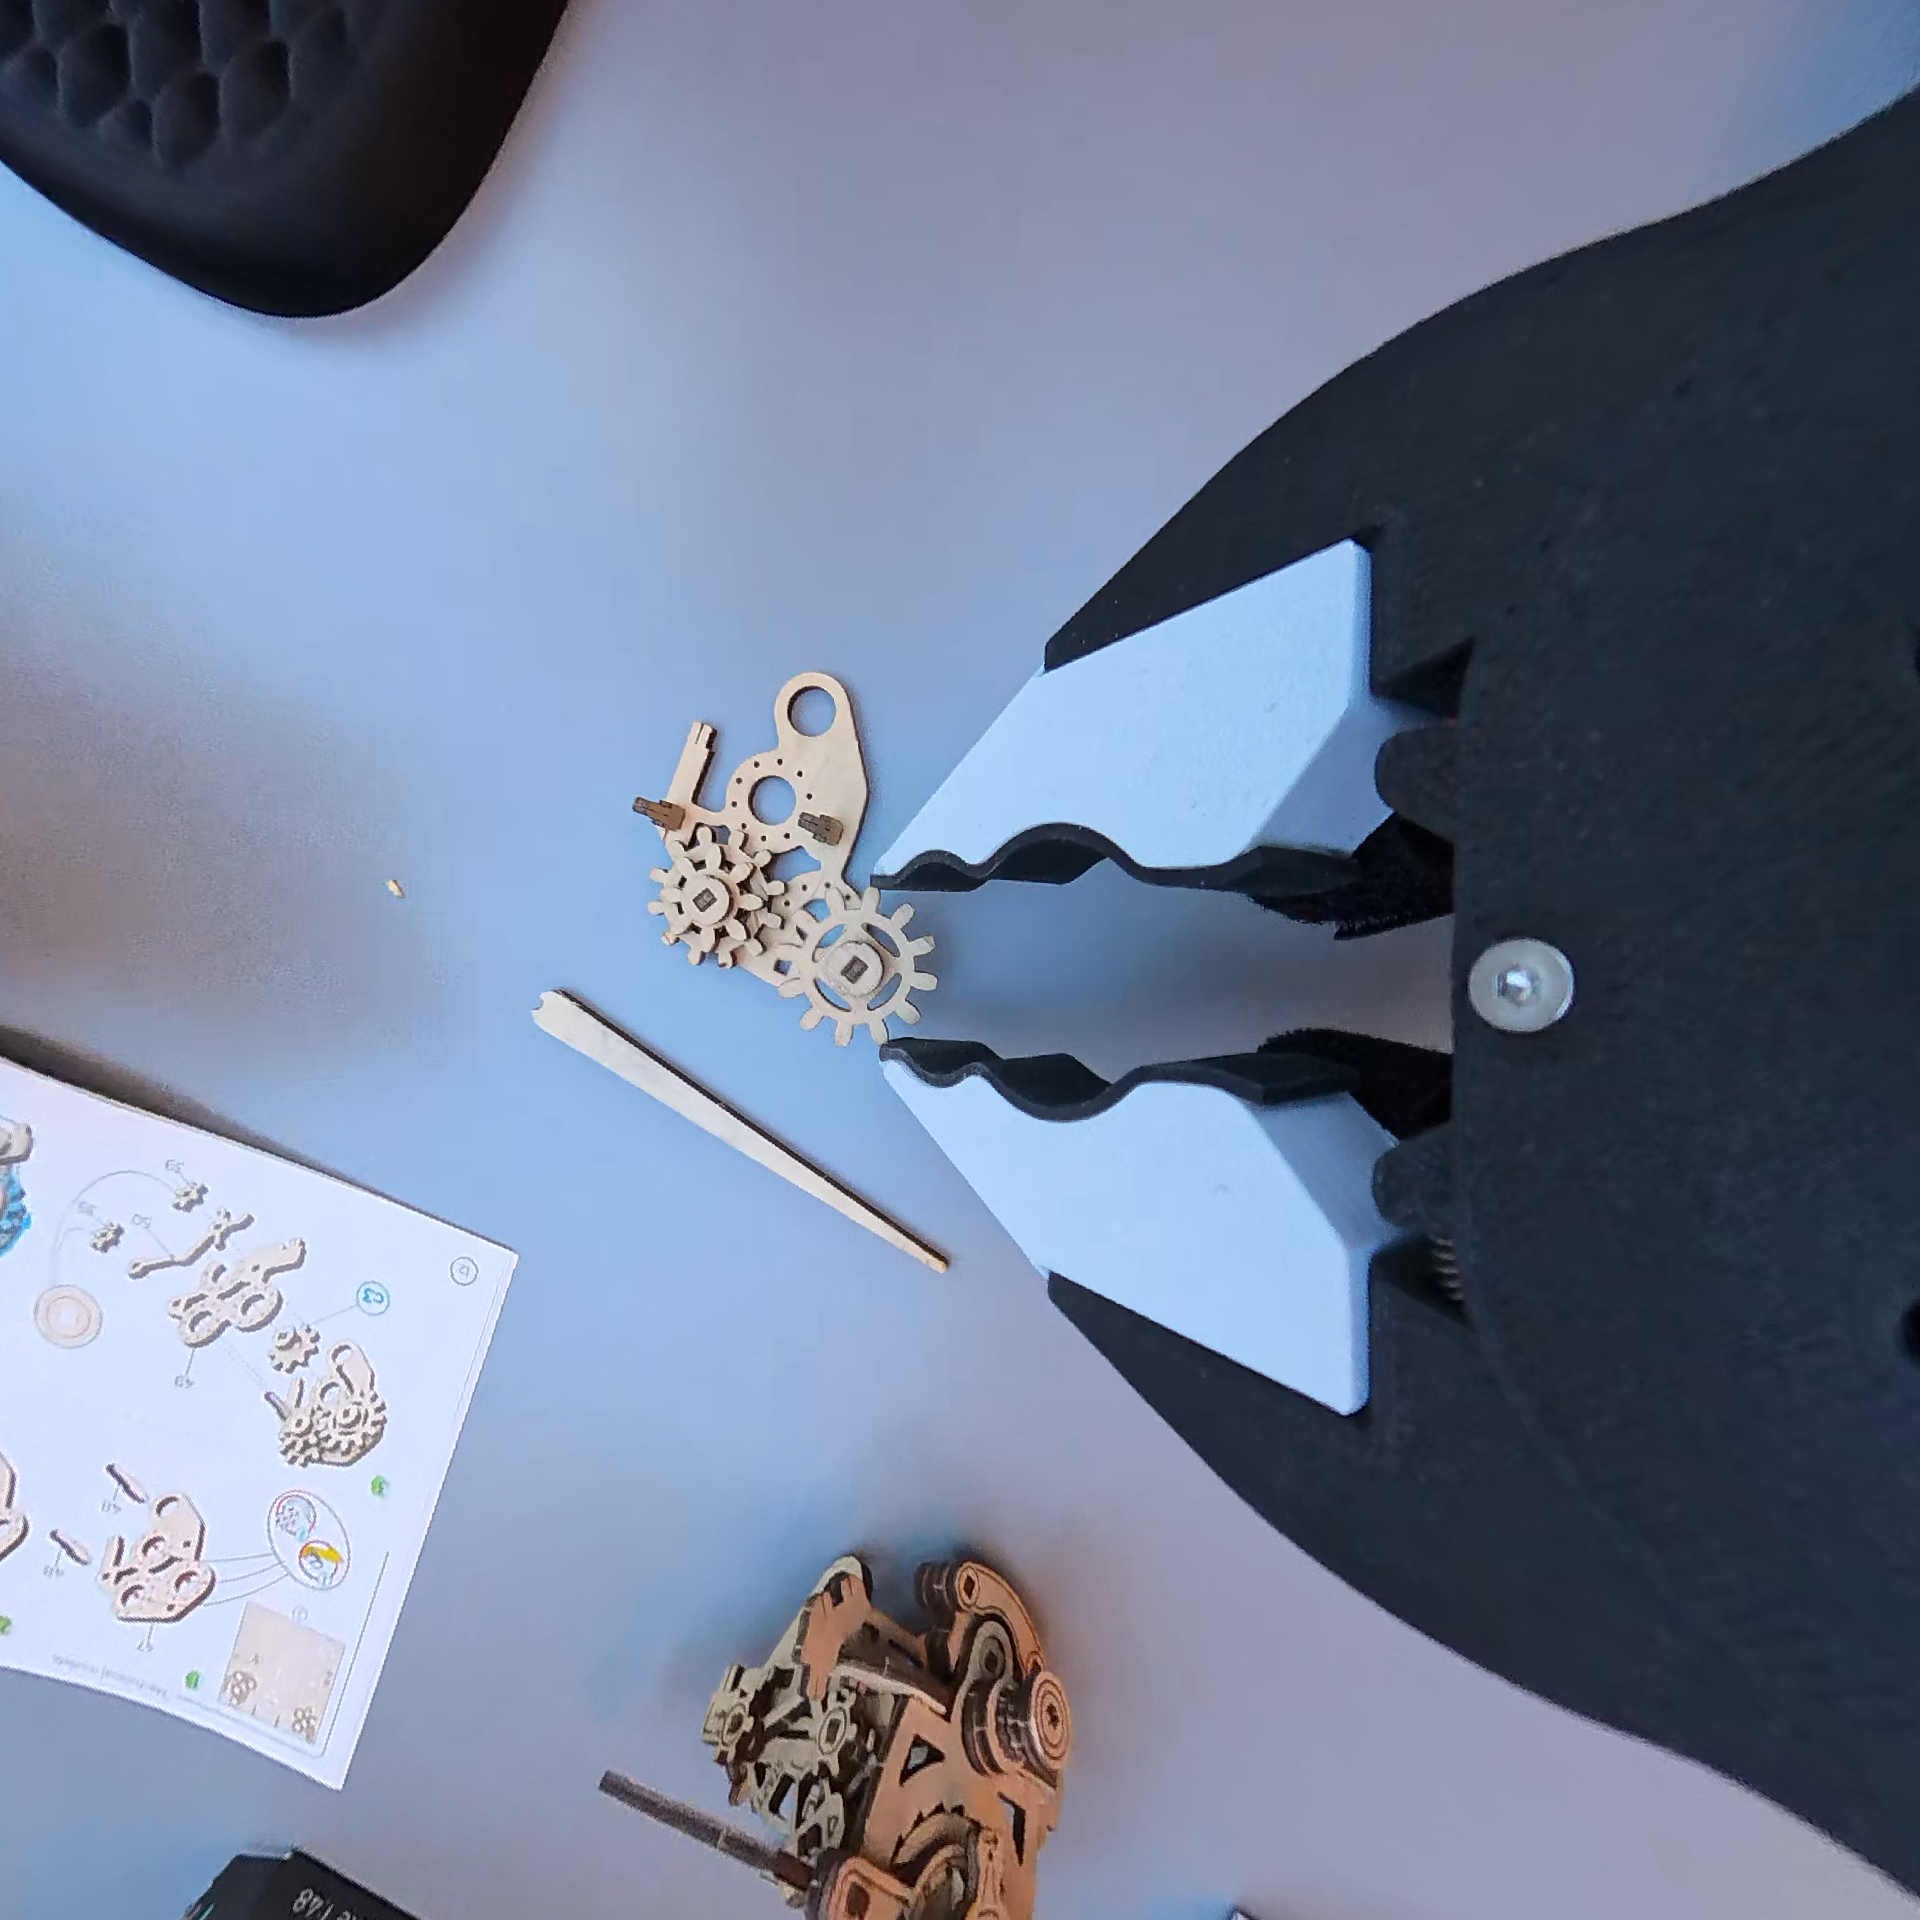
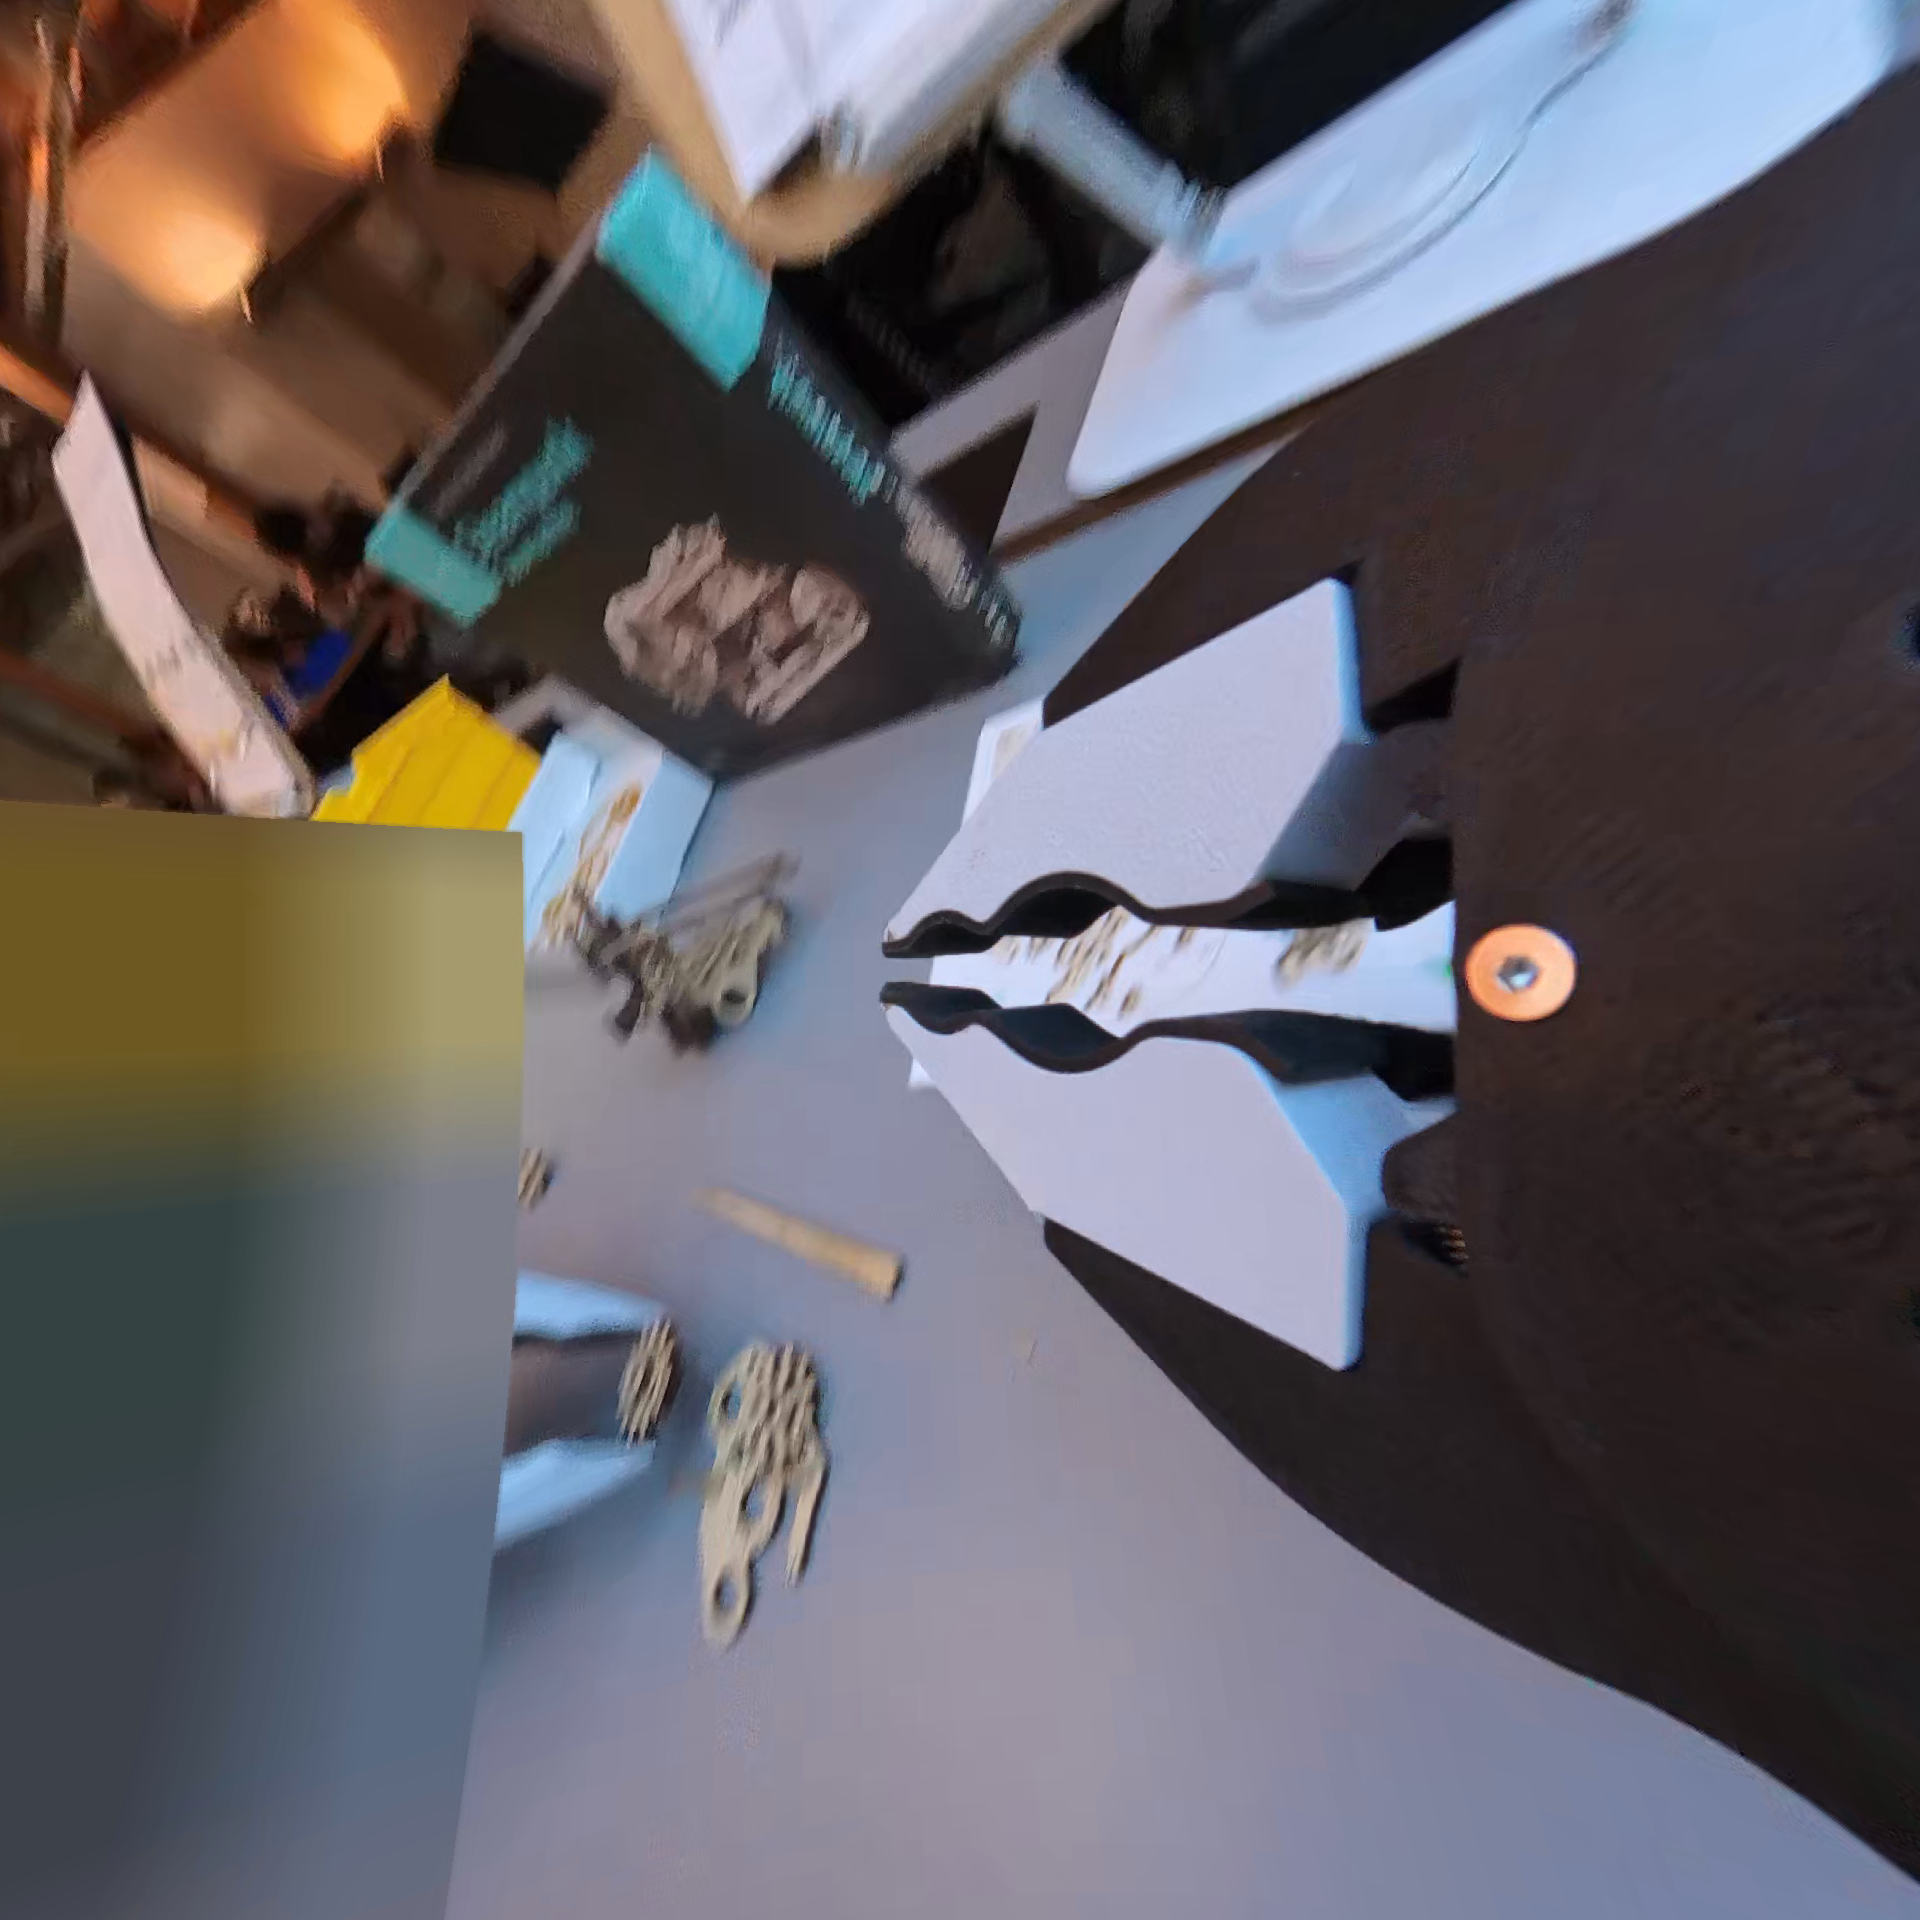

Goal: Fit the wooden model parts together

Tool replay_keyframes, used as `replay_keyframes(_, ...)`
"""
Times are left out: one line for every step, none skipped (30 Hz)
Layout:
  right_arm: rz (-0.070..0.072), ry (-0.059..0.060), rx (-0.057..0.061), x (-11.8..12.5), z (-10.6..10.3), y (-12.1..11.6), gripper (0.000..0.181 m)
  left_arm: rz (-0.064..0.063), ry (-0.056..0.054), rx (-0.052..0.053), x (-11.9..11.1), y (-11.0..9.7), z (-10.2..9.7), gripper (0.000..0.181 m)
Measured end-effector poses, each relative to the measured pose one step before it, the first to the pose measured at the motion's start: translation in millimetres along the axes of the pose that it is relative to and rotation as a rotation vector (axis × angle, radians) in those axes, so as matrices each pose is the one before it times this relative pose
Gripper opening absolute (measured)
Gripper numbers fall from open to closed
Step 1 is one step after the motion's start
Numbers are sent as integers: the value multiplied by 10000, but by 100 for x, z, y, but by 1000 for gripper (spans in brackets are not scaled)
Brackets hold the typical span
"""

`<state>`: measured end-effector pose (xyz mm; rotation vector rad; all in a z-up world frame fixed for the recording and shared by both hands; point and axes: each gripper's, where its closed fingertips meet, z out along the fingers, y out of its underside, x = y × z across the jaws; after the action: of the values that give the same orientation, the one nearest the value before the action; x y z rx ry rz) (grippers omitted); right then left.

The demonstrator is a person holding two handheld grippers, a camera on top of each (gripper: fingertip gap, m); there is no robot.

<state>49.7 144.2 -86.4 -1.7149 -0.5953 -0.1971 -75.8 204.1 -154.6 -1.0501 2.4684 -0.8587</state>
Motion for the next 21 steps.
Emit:
replay_keyframes(326,-875,14,-2080,1022,-639,6,-30,16,45,8,-60,-73,27)
replay_keyframes(248,-662,-32,-1621,994,-381,6,-2,33,16,59,-60,-11,27)
replay_keyframes(220,-628,-101,-1385,869,-172,6,31,11,0,54,-47,49,27)
replay_keyframes(222,-704,-192,-1269,727,42,8,48,26,-12,85,-35,69,27)
replay_keyframes(243,-611,-247,-909,603,198,9,43,20,-40,69,9,98,27)
replay_keyframes(239,-425,-228,-461,562,304,13,32,27,-49,52,41,129,27)
replay_keyframes(279,-415,-266,-339,564,399,18,13,24,-57,22,42,160,27)
replay_keyframes(246,-416,-261,-288,580,355,21,-5,41,-47,16,30,193,27)
replay_keyframes(188,-312,-329,-116,554,383,23,-25,60,-28,20,-5,188,27)
replay_keyframes(112,-289,-314,-76,465,270,24,-39,48,-29,5,13,173,27)
replay_keyframes(-12,-197,-111,-53,360,7,24,-40,46,-36,14,37,142,27)
replay_keyframes(-55,-236,-64,-177,271,-49,24,-17,-3,-67,-23,96,105,27)
replay_keyframes(4,-305,-183,-259,255,160,24,16,-60,-43,-70,69,62,27)
replay_keyframes(54,-166,-284,-3,263,342,24,24,-33,10,-12,-19,34,27)
replay_keyframes(16,-38,-266,180,251,319,24,19,4,14,56,-54,21,27)
replay_keyframes(-18,-8,-166,203,223,134,25,12,22,-2,72,-37,27,27)
replay_keyframes(-37,-49,-80,73,187,-1,26,9,-4,-9,32,-26,34,27)
replay_keyframes(-34,-70,-14,-41,121,-65,26,9,-11,-13,15,-22,20,27)
replay_keyframes(-22,-16,-1,-33,28,-9,26,-2,-20,-11,-5,-2,5,27)
replay_keyframes(-66,80,47,34,-48,-49,26,-16,-11,-3,-4,-18,15,27)
replay_keyframes(-87,12,71,-68,-60,-85,26,-22,-4,7,10,-21,14,27)
